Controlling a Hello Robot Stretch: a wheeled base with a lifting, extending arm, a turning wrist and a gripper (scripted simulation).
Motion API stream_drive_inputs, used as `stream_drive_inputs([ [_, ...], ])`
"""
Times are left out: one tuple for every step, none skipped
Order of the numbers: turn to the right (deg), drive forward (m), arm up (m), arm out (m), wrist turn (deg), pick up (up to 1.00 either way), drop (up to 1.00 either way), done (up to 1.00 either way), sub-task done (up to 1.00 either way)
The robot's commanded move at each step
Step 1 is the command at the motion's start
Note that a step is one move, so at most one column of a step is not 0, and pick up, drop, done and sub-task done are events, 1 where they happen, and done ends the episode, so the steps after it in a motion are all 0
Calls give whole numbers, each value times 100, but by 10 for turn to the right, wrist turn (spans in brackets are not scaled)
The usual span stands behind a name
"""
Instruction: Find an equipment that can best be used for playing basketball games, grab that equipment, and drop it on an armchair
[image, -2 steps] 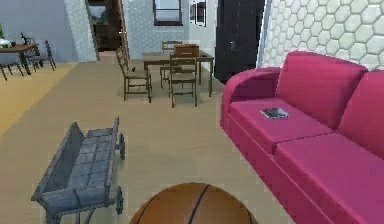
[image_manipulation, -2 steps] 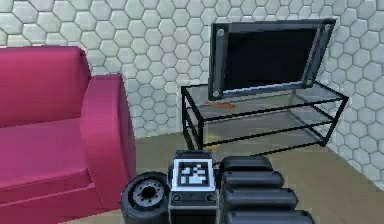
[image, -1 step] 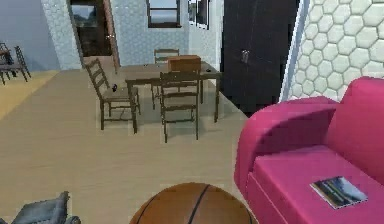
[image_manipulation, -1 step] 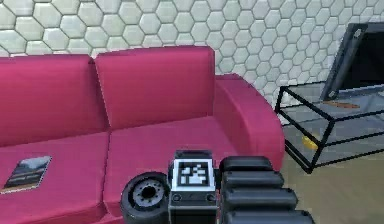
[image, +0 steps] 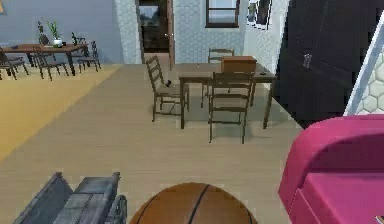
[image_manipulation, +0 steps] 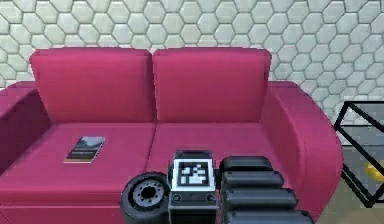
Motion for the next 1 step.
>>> stream_drive_inputs([
  [0,100,0,0,0,0,0,0,0],
])
